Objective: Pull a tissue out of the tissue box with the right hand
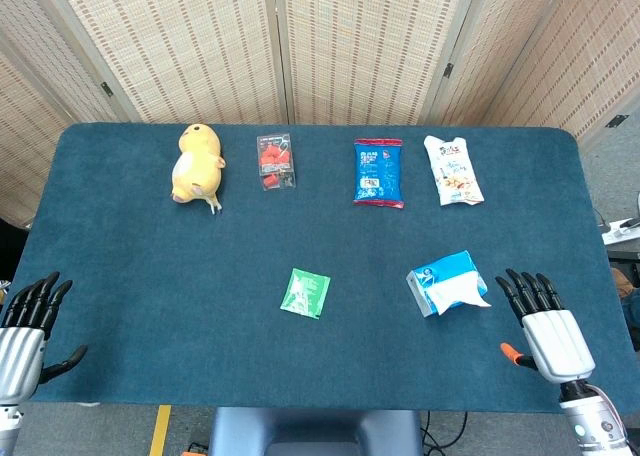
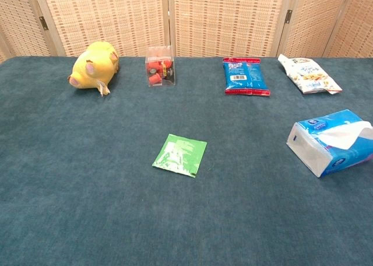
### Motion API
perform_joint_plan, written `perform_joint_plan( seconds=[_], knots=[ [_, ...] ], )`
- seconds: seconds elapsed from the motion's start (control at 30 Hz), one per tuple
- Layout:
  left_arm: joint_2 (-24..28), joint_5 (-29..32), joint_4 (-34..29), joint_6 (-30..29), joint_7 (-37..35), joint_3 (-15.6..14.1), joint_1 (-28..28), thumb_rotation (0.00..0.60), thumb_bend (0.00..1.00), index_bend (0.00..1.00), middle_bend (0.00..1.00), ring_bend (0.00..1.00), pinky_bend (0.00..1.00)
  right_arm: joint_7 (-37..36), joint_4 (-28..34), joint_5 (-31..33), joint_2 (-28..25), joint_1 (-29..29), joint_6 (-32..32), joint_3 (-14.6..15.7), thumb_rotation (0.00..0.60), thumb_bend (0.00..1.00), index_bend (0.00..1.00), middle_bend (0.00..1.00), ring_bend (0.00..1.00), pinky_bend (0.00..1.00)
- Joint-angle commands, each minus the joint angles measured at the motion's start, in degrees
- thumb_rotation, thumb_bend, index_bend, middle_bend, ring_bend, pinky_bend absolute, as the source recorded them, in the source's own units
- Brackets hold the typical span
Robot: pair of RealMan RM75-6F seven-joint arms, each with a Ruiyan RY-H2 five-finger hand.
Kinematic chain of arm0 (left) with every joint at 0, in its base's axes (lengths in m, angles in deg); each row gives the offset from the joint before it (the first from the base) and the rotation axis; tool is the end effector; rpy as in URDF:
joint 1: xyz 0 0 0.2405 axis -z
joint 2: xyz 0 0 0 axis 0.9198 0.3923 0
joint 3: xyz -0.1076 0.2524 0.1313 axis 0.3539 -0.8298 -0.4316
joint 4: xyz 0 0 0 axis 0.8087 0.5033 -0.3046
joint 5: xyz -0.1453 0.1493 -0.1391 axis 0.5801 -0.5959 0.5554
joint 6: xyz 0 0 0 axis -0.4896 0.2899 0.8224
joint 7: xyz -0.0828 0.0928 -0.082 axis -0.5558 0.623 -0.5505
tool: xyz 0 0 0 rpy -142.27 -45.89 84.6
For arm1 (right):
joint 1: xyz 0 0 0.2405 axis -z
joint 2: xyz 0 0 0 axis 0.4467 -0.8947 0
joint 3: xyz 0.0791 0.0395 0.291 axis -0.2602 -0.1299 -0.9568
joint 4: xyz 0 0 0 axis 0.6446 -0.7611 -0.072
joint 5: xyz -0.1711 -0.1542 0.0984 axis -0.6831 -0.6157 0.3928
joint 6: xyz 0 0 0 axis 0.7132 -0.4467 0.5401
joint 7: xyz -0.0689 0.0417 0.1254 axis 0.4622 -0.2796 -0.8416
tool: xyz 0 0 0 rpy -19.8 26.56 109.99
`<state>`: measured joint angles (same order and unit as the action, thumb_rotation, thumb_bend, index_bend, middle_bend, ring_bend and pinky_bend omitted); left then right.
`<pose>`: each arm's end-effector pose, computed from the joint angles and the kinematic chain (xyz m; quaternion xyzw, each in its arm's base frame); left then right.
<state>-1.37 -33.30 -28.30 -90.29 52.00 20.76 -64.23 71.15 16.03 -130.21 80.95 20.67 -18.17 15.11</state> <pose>-0.3576 0.1699 0.1399 -0.6112 -0.3322 -0.4178 0.5844 -0.3381 -0.1784 0.1070 0.6776 -0.3614 0.3242 0.5524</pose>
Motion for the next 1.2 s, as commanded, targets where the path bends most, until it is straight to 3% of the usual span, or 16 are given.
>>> perform_joint_plan(
  seconds=[0.03, 0.37, 0.47, 0.7, 1.03, 1.2],
  knots=[
    [0.04, 0.02, -0.02, -0.03, -0.06, 0.02, -0.02, 0.6, 0.25, 0.0, 0.0, 0.0, 0.14, 0.17, -0.05, 0.18, 0.12, -0.07, 0.18, -0.02, 0.6, 0.08, 0.0, 0.0, 0.0, 0.0],
    [0.14, 0.14, -0.06, -0.02, -0.39, 0.14, 0.02, 0.6, 0.25, 0.0, 0.0, 0.0, 0.14, 0.16, -1.49, 0.25, 1.37, -1.04, 1.01, -0.59, 0.6, 0.08, 0.0, 0.0, 0.0, 0.0],
    [0.26, 0.12, -0.08, -0.1, -0.66, 0.15, 0.01, 0.6, 0.25, 0.0, 0.0, 0.0, 0.14, -0.77, -3.25, -0.59, 2.84, -1.48, 0.6, -0.96, 0.6, 0.13, 0.01, 0.01, 0.0, 0.0],
    [0.36, -0.03, -0.15, -0.2, -0.91, 0.09, -0.03, 0.6, 0.25, 0.0, 0.0, 0.0, 0.14, -2.04, -10.37, -0.47, 9.05, -3.82, 2.31, -2.4, 0.6, 0.19, 0.25, 0.19, 0.0, 0.06],
    [0.4, 0.02, -0.14, -0.11, -1.15, 0.12, 0.03, 0.6, 0.25, 0.0, 0.0, 0.0, 0.14, 2.63, -15.44, 4.01, 15.22, -7.41, 6.86, -5.07, 0.6, 0.21, 0.35, 0.29, 0.04, 0.08],
    [0.45, 0.04, -0.13, -0.06, -1.33, 0.1, 0.04, 0.6, 0.25, 0.0, 0.0, 0.0, 0.14, 4.03, -18.25, 5.06, 17.89, -8.54, 6.85, -6.14, 0.6, 0.29, 0.48, 0.4, 0.09, 0.13]
  ],
)
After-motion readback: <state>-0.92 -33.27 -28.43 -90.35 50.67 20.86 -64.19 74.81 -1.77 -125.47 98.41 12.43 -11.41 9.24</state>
